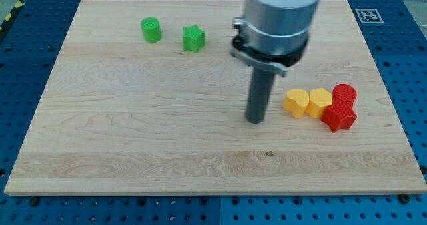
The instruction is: Move the yellow heart bottom left of the yellow hexagon
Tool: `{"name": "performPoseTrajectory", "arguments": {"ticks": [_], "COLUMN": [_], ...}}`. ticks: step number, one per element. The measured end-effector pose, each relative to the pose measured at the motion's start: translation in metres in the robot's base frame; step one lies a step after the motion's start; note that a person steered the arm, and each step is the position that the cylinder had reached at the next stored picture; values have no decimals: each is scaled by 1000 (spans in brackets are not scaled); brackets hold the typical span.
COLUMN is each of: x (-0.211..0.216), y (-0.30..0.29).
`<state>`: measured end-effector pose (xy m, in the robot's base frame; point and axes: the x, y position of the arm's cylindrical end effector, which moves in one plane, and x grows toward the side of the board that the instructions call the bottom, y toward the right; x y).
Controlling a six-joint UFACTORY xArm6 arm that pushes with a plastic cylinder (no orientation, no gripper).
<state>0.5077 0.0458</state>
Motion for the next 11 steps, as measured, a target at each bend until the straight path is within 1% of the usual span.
{"name": "performPoseTrajectory", "arguments": {"ticks": [1, 2, 3, 4, 5, 6, 8, 9, 10, 11], "x": [-15, -53, -74, -67, -38, -11, -4, 8, 8, 5], "y": [-15, -15, 4, 45, 69, 69, 27, 40, 64, 72]}}
